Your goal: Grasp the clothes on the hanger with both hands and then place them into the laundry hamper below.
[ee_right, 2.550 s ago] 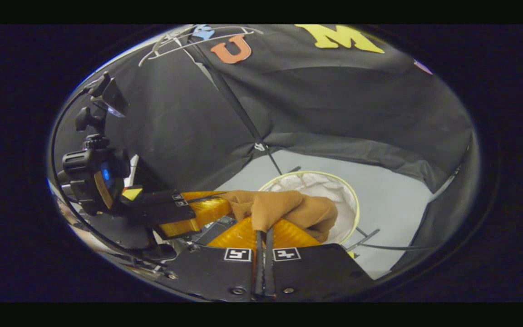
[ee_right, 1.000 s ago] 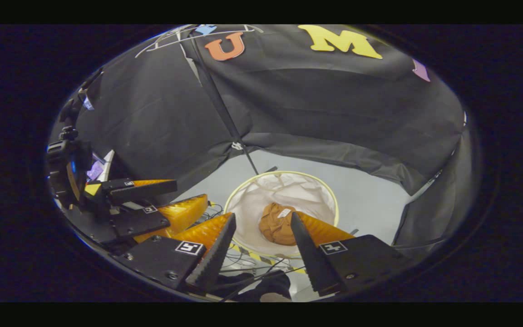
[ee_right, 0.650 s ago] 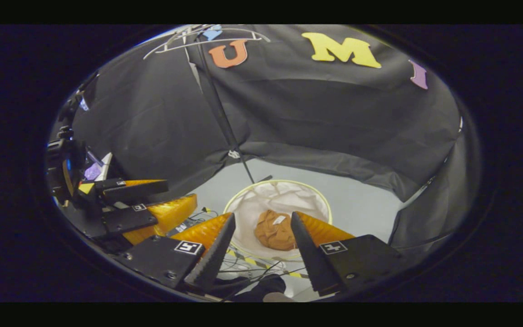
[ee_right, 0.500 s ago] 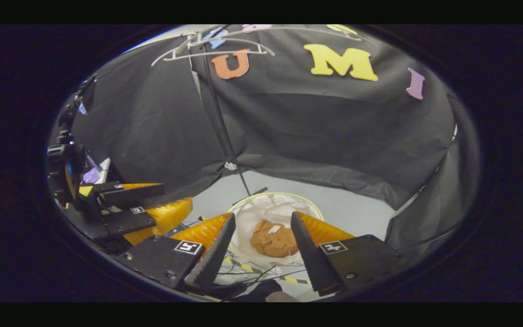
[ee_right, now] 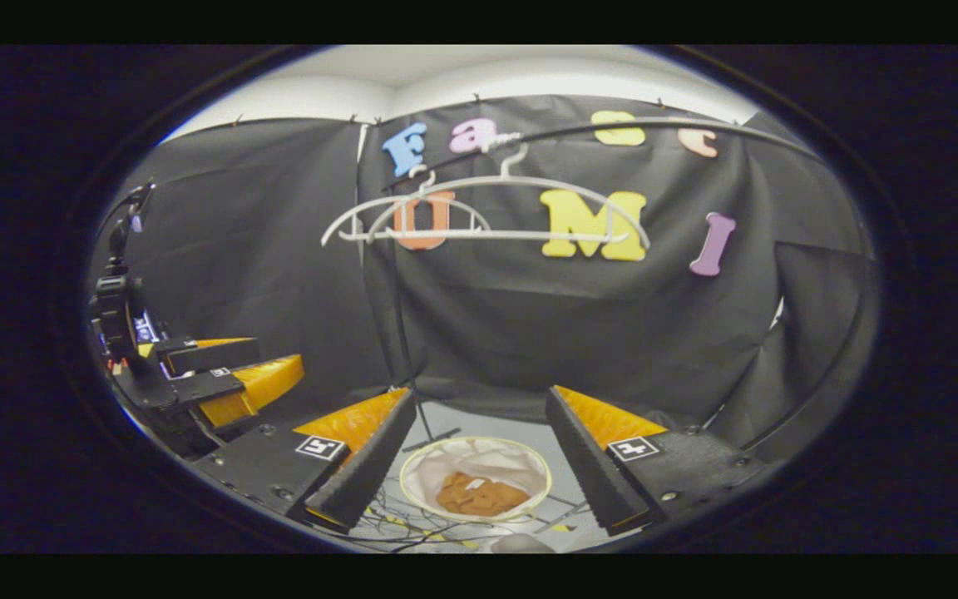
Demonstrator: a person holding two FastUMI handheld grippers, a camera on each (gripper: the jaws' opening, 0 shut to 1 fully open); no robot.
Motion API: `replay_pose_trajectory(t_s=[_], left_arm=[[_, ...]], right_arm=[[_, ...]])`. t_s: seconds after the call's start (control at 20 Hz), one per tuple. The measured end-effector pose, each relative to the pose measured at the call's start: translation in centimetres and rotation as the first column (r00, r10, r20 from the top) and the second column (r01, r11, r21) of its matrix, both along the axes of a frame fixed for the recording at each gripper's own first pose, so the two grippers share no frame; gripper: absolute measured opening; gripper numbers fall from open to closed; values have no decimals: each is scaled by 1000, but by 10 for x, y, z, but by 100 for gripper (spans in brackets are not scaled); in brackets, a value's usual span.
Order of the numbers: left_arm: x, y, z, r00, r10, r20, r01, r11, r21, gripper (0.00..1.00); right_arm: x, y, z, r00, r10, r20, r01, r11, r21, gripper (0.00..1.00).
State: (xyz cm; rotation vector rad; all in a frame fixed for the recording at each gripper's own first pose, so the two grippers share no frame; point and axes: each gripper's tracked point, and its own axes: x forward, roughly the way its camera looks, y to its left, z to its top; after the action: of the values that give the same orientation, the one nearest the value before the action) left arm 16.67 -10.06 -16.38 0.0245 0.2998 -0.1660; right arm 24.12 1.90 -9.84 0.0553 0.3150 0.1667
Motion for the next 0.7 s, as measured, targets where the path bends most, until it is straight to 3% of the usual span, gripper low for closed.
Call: replay_pose_trajectory(t_s=[0.2,0.35,0.7], left_arm=[[-12,1,69,989,23,145,-23,1000,-2,96],[-39,-10,126,966,37,257,-32,999,-25,98],[-112,-12,187,924,91,372,-83,996,-38,100]], right_arm=[[-30,-25,65,994,-20,111,15,999,46,100],[-58,-47,101,978,-36,206,29,999,36,100],[-127,-106,113,957,-90,275,76,995,63,100]])
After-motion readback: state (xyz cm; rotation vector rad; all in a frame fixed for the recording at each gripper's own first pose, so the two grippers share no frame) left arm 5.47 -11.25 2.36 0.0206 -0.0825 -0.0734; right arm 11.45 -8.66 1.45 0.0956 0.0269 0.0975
